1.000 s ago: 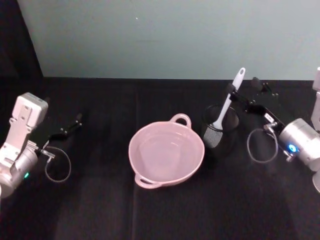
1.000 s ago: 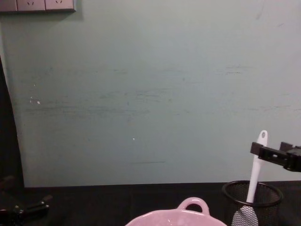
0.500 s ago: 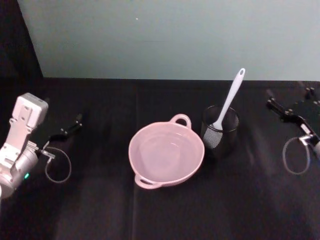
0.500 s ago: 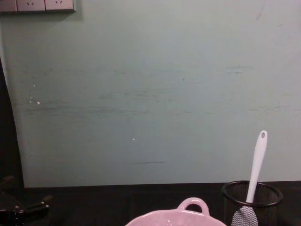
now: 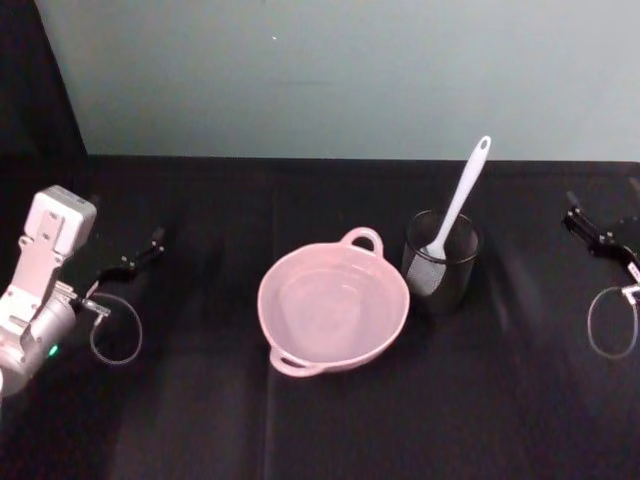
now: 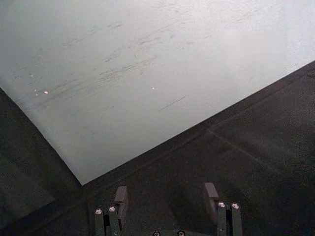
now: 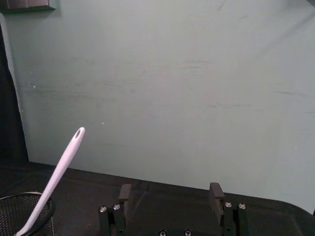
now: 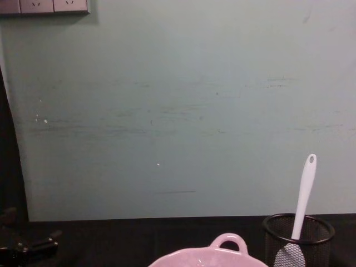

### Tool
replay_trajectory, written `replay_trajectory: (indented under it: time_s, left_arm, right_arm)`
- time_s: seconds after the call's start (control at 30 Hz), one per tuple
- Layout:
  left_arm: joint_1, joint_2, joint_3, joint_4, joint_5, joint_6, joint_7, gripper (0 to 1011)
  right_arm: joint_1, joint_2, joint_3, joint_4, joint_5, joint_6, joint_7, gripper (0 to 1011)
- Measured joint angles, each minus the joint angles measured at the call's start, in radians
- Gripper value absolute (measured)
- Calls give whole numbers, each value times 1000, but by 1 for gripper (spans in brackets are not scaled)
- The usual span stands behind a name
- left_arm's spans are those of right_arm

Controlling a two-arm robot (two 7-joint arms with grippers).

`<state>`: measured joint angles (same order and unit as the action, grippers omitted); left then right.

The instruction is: Use the one hand to pick up the spoon and stir the clear water in the bowl.

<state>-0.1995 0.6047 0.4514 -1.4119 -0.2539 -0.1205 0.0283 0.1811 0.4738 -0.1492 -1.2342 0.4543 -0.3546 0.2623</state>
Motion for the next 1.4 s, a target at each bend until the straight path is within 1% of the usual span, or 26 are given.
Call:
replay_trajectory:
  time_s: [0.37, 1.4]
  left_arm:
    - [0, 0, 0, 0, 0, 0, 0, 1011]
    - [0, 0, 0, 0, 0, 0, 0, 1011]
  right_arm:
    - [-1, 4, -5, -8, -11, 9, -14, 1002]
    - [-2, 6, -8, -13, -18, 16, -23, 1002]
